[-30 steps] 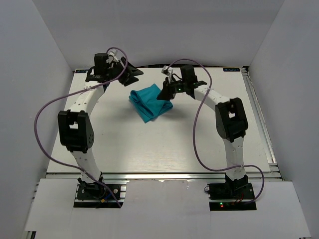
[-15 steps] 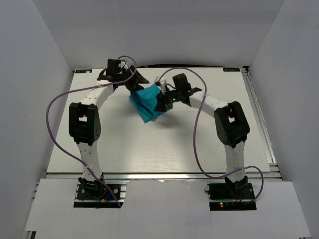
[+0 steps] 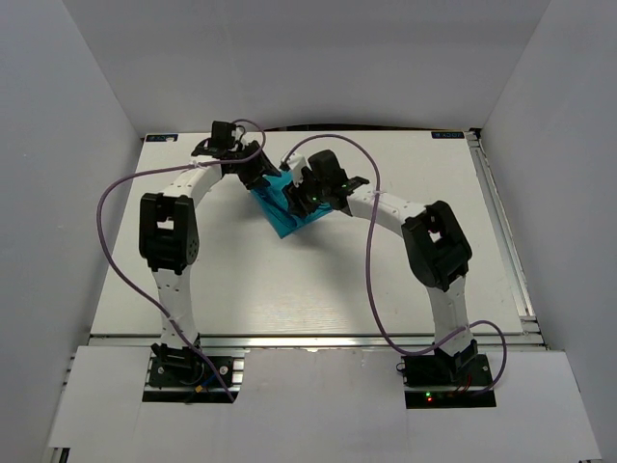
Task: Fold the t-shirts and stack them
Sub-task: Smooth out the square-folded T-shirt at the center of the board.
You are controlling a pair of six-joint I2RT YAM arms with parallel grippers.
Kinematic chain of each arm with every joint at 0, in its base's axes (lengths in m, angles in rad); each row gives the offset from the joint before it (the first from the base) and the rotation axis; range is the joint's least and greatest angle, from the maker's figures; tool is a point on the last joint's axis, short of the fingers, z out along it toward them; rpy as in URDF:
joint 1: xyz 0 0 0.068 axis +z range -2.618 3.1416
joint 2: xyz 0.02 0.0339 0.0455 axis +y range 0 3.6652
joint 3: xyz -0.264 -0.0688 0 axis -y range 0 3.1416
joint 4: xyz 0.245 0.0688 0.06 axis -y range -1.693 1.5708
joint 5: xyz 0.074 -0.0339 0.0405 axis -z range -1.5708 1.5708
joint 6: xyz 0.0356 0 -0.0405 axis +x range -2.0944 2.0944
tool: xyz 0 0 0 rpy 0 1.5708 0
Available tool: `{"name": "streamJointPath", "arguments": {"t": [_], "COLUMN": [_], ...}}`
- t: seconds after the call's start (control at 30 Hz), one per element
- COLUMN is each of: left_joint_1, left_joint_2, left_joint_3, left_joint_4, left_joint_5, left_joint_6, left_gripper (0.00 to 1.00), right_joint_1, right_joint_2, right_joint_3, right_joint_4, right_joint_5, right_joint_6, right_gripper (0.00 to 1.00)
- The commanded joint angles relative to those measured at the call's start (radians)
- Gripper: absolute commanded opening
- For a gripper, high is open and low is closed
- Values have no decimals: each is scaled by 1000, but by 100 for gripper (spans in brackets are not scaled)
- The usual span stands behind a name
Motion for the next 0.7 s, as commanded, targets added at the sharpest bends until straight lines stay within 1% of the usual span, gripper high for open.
{"name": "streamJointPath", "arguments": {"t": [0.0, 0.27, 0.57, 0.67], "left_joint_1": [3, 11, 20, 23], "left_joint_2": [3, 65, 93, 95], "left_joint_3": [37, 103, 106, 100], "left_joint_4": [-42, -79, -91, -91], "left_joint_5": [-9, -41, -53, -52], "left_joint_6": [59, 91, 99, 101], "left_gripper": [59, 58, 58, 58], "right_joint_1": [15, 50, 79, 99], "right_joint_2": [19, 25, 82, 102], "right_joint_3": [44, 49, 113, 130], "right_joint_4": [7, 5, -16, -21], "right_joint_5": [69, 51, 84, 119], "right_joint_6": [-6, 16, 23, 16], "right_gripper": [56, 55, 54, 51]}}
